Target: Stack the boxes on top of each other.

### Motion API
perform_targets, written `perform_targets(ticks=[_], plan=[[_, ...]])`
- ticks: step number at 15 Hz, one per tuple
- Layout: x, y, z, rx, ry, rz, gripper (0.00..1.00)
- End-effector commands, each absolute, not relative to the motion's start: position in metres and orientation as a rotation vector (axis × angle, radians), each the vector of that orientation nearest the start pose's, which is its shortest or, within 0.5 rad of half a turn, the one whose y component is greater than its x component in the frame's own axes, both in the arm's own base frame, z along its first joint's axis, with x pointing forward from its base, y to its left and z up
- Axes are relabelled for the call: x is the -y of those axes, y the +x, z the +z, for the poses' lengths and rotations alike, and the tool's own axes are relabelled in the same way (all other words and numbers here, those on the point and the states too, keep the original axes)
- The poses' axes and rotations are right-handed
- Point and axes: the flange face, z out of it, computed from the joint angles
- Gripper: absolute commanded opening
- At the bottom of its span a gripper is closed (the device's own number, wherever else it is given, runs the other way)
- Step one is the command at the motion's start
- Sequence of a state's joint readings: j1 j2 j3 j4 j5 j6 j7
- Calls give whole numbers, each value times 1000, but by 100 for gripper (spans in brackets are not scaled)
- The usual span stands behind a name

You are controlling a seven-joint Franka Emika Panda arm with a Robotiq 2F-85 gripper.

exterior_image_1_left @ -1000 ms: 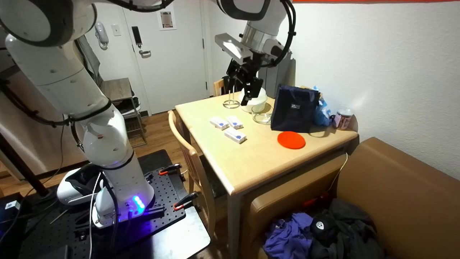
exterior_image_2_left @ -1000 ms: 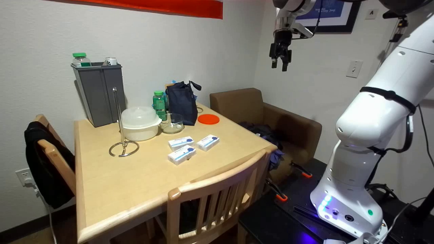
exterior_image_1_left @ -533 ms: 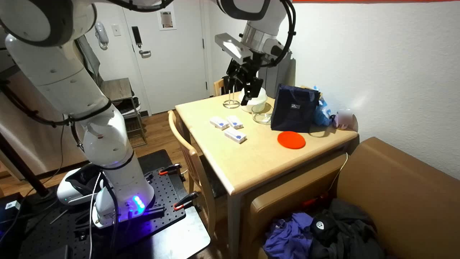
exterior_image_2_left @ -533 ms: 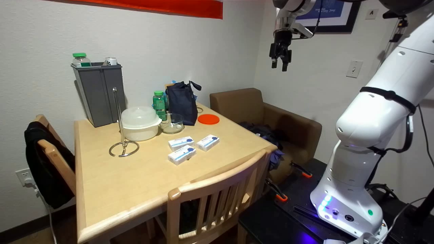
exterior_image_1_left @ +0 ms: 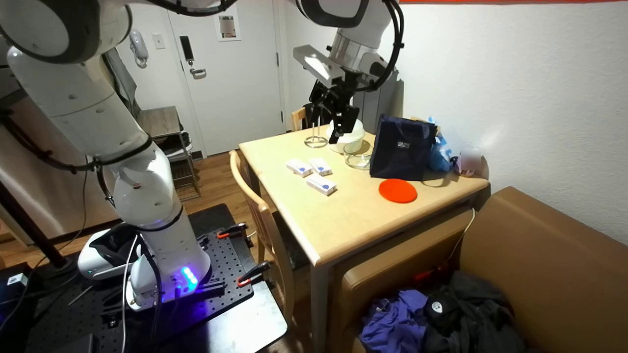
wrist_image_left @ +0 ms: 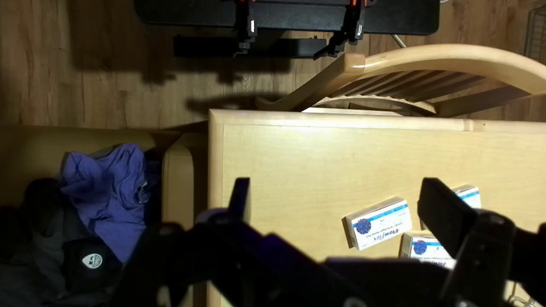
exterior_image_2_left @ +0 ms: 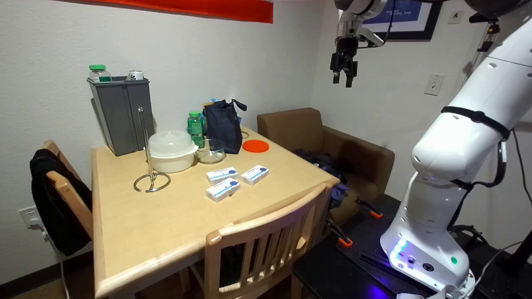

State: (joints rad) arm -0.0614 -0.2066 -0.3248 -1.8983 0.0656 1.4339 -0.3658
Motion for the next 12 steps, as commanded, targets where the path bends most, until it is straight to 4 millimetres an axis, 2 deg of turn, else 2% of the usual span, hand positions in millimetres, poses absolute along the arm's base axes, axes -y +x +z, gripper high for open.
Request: perform_targets(ticks=[1,5,12], plan=[[181,432,565,-7,-2907,297,100],[174,446,563,82,-2938,341,100],[139,487,561,671,-2874,406,100]])
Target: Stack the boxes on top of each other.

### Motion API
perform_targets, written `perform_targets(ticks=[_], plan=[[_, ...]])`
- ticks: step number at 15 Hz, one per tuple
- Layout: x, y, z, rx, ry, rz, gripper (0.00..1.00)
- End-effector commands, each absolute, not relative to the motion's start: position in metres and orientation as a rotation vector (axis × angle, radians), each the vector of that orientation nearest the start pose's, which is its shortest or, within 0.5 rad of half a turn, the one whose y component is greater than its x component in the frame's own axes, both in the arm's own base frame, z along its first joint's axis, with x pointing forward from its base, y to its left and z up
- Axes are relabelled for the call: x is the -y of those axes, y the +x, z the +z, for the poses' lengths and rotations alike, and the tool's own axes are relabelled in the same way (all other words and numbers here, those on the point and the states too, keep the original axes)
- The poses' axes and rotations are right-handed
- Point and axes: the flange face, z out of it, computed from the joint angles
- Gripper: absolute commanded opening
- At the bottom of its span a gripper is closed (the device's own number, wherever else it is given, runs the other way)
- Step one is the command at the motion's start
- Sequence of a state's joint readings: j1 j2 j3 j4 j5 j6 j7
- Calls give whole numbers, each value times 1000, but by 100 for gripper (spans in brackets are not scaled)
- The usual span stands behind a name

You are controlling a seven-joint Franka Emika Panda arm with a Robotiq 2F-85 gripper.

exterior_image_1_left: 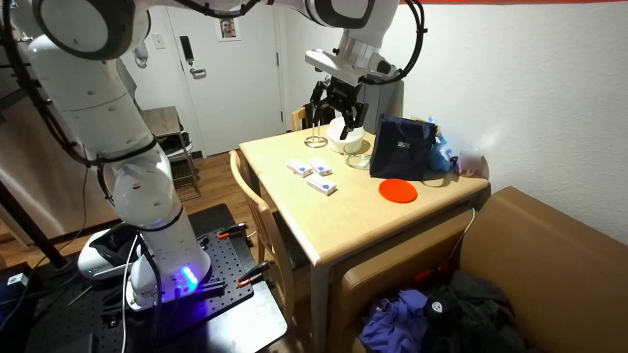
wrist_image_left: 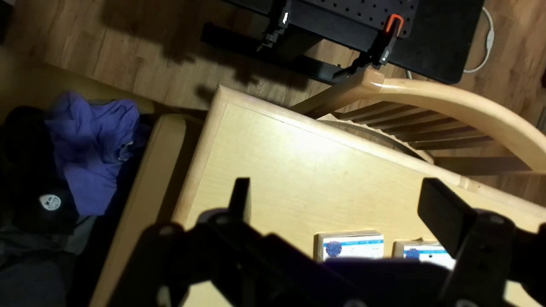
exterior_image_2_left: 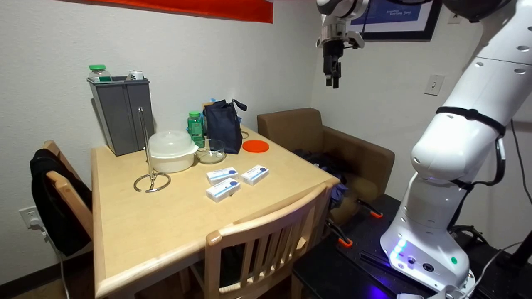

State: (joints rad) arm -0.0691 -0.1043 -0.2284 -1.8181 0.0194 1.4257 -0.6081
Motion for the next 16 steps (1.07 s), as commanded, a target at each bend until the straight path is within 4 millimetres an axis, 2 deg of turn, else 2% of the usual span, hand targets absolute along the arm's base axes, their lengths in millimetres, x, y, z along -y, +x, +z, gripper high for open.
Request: perform_targets(ticks=[1,5,6,8,11,13,16], plan=[[135,489,561,751,-2850,409,100],[124,495,565,1066,-2750,455,100],[123,492,556,943,-2788,415,100],[122,494,558,1021,-2766,423,100],[122,494,559,1027,-2764,425,100],[106,504,554,1269,-2693,409,100],[77,517,546,1485,-2590,391,100]])
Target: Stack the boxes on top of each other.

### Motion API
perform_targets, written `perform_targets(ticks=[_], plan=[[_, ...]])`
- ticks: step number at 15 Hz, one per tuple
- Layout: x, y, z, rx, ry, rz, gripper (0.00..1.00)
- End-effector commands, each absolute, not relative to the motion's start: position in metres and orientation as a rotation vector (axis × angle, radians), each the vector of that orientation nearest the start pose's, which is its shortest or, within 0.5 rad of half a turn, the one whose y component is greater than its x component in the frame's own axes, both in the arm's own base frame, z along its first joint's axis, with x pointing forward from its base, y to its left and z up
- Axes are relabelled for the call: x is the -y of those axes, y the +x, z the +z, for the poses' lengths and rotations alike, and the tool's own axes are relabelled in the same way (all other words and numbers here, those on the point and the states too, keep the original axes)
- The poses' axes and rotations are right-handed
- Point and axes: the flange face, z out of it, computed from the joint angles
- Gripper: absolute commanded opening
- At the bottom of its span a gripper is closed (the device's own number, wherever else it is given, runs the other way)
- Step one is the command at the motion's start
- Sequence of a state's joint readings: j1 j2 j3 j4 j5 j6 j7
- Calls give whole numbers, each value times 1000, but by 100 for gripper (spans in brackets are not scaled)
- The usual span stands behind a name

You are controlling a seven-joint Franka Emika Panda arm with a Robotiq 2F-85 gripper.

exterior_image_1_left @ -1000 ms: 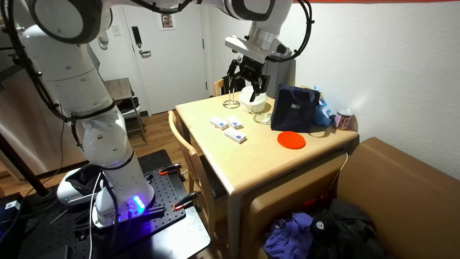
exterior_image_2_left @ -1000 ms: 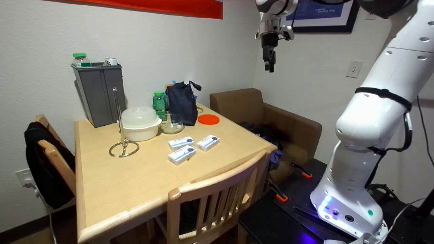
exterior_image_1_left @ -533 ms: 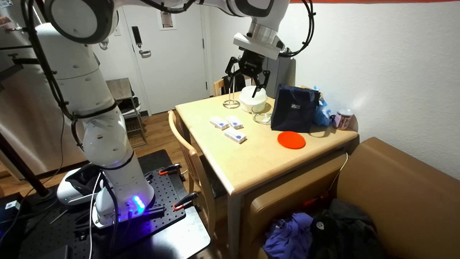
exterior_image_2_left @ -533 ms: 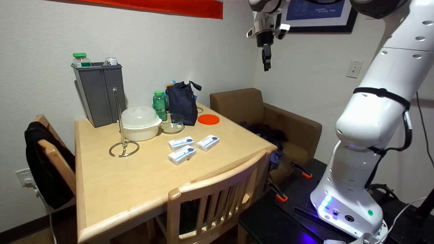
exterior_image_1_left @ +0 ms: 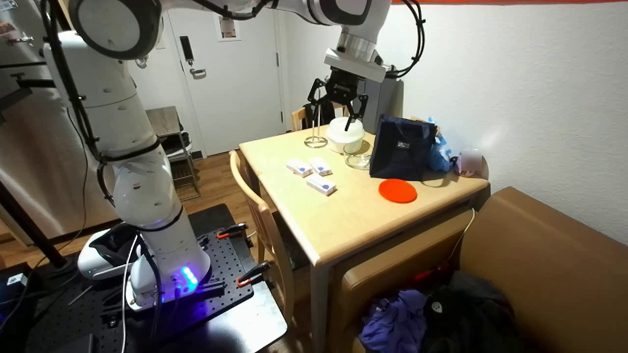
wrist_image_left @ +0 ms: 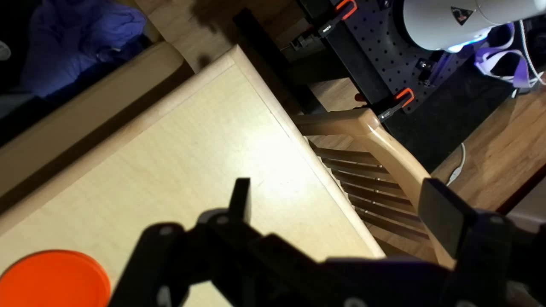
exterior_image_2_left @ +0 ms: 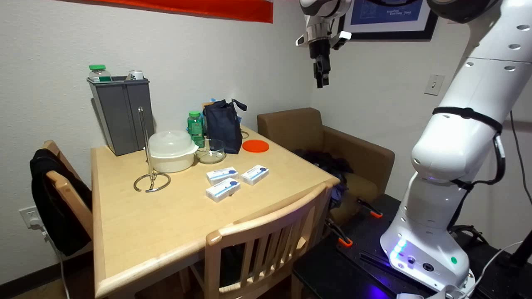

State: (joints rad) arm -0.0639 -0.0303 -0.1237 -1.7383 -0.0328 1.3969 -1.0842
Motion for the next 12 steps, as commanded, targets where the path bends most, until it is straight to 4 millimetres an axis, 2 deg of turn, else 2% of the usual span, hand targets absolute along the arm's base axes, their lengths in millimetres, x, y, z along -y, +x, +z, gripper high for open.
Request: perform_targets(ticks=[1,4,9,10,11,12], plan=[[69,522,542,1560,-2552,381,100],[50,536,525,1781,-2435,348,100],[39,559,486,2110,-2178,277,100],[41,558,484,2155,-2131,310,100],[40,559,486,2051,-2204,295,100],[41,560,481,2080,-2169,310,100]])
